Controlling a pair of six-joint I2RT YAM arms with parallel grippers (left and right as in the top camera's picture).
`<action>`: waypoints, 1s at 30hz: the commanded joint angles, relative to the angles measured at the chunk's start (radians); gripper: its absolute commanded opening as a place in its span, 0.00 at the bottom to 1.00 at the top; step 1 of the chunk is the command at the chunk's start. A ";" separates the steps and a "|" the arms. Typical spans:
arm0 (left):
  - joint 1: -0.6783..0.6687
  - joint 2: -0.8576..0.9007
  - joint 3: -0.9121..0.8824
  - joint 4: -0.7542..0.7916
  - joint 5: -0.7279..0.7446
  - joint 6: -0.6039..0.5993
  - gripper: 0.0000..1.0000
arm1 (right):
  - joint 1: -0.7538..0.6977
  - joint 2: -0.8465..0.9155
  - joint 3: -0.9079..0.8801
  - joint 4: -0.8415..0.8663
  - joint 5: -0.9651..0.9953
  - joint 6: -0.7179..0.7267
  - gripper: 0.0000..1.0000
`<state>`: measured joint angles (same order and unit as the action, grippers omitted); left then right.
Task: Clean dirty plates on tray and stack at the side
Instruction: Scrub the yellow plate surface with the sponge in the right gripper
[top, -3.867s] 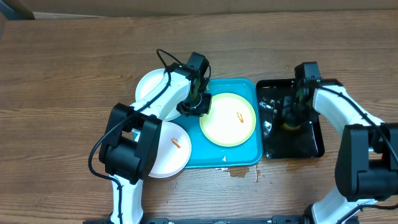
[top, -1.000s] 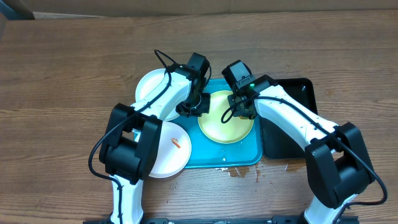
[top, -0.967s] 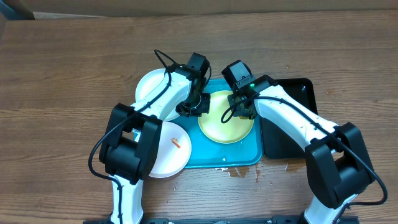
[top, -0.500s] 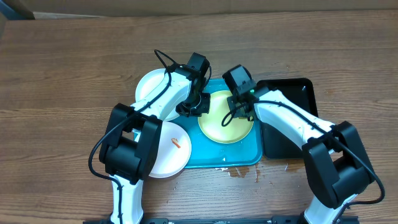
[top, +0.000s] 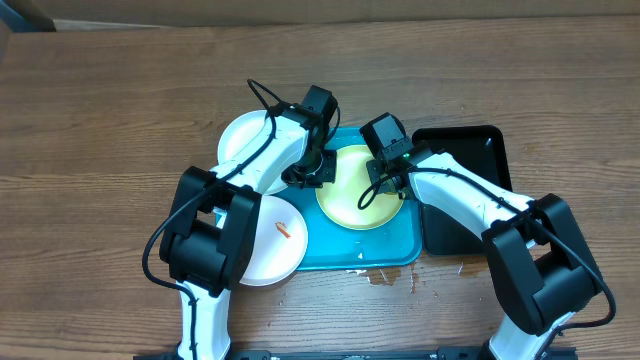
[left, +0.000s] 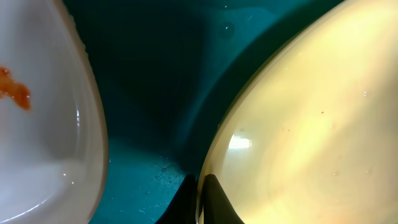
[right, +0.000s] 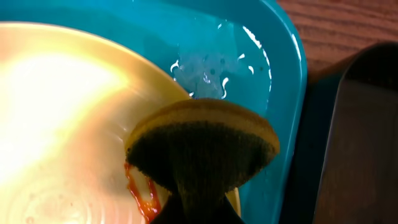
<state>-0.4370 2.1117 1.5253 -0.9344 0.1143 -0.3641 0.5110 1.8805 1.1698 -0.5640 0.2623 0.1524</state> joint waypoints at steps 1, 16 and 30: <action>0.000 0.008 -0.011 -0.007 -0.072 -0.015 0.04 | -0.001 -0.004 -0.022 0.023 0.017 -0.003 0.08; 0.000 0.008 -0.011 -0.008 -0.069 -0.014 0.04 | -0.001 -0.004 -0.064 0.044 0.006 0.061 0.29; -0.002 0.008 -0.011 -0.008 -0.061 -0.014 0.04 | -0.002 -0.005 -0.004 0.058 0.051 0.056 0.29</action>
<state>-0.4374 2.1117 1.5253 -0.9356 0.1108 -0.3660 0.5152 1.8805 1.1252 -0.4915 0.2646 0.1978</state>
